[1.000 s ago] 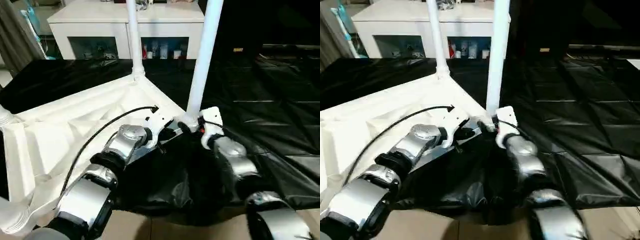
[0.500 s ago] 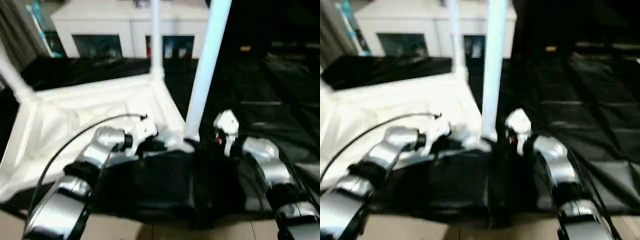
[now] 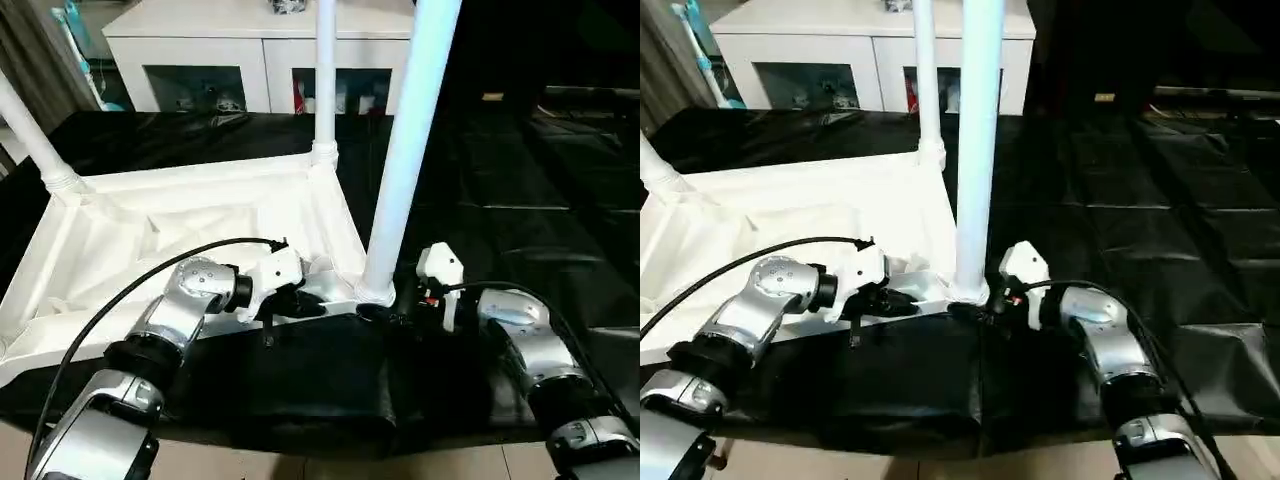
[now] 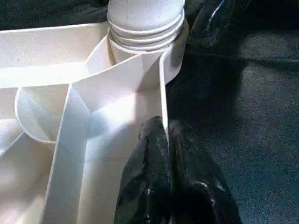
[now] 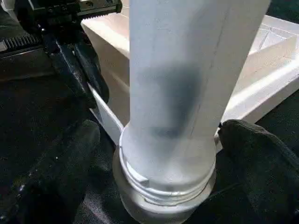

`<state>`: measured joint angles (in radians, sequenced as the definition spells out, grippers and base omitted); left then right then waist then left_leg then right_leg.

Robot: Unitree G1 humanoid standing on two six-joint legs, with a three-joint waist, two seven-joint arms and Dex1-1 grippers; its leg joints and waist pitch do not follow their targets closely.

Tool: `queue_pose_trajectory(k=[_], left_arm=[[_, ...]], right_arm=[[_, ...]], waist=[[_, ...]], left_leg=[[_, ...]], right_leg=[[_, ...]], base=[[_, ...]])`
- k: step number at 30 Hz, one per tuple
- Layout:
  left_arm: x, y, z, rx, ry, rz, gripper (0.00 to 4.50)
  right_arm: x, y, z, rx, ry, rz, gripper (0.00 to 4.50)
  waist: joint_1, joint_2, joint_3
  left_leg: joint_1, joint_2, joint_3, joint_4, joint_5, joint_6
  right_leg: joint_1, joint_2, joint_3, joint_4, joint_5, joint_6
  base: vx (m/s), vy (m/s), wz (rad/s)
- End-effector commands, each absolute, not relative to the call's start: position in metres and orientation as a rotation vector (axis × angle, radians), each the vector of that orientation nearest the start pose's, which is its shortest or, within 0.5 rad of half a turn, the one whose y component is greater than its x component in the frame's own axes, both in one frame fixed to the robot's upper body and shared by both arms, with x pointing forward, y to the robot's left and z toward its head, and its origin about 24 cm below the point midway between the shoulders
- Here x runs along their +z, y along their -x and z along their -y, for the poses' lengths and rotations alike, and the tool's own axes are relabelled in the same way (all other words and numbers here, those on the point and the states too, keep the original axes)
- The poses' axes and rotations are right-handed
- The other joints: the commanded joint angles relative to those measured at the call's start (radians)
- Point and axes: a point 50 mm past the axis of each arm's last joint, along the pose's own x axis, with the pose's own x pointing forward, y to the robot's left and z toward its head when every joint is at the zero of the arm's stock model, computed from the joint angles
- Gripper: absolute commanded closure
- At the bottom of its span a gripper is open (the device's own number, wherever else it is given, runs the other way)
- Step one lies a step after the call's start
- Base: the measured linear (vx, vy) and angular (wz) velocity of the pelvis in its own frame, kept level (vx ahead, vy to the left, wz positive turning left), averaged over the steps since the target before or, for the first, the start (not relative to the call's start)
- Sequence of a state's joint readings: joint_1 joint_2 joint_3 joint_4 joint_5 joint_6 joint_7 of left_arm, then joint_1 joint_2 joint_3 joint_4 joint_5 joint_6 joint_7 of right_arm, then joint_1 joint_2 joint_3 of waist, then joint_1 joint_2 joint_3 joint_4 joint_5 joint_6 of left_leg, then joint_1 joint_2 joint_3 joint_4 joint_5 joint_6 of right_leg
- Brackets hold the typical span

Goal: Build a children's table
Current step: Rotate leg to tighten

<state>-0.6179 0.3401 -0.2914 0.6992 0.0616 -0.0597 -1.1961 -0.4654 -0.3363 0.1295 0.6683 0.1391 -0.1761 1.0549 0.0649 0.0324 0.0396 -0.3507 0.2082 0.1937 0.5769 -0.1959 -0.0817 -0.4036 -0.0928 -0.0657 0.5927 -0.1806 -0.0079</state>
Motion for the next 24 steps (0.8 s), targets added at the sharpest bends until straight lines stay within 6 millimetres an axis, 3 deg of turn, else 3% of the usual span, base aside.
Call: queue_pose_trajectory(k=[1,10,16,24], left_arm=[[0.0202,-0.3022,-0.1299,-1.433,-0.479,-0.539,4.5],[0.0206,-0.3008,-0.1312,-1.429,-0.475,-0.548,4.5],[0.0208,-0.3006,-0.1324,-1.423,-0.474,-0.554,4.5],[0.0207,-0.2998,-0.136,-1.408,-0.466,-0.567,4.5]], right_arm=[[0.0427,-0.3104,0.157,1.11,0.204,-0.163,0.3],[0.042,-0.3096,0.1587,1.118,0.186,-0.17,1.14],[0.0412,-0.3092,0.1613,1.132,0.184,-0.181,1.63],[0.0393,-0.3112,0.1591,1.129,0.174,-0.191,1.93]], waist=[[0.004,-0.014,-0.056],[0.005,-0.015,-0.056],[0.005,-0.023,-0.057],[0.009,-0.023,-0.058]], left_leg=[[-0.005,0.024,-0.004,-0.062,-0.162,0.1],[-0.004,0.024,-0.004,-0.061,-0.168,0.101],[-0.004,0.024,-0.003,-0.06,-0.15,0.105],[-0.003,0.025,-0.003,-0.059,-0.145,0.107]], right_leg=[[0.052,-0.046,0.036,-0.054,-0.112,-0.267],[0.052,-0.047,0.036,-0.056,-0.138,-0.261],[0.053,-0.046,0.036,-0.053,-0.123,-0.262],[0.052,-0.047,0.036,-0.051,-0.127,-0.264]], base=[[0.0,0.0,0.0],[0.0,0.0,0.0],[0.0,0.0,0.0],[0.0,0.0,0.0]])
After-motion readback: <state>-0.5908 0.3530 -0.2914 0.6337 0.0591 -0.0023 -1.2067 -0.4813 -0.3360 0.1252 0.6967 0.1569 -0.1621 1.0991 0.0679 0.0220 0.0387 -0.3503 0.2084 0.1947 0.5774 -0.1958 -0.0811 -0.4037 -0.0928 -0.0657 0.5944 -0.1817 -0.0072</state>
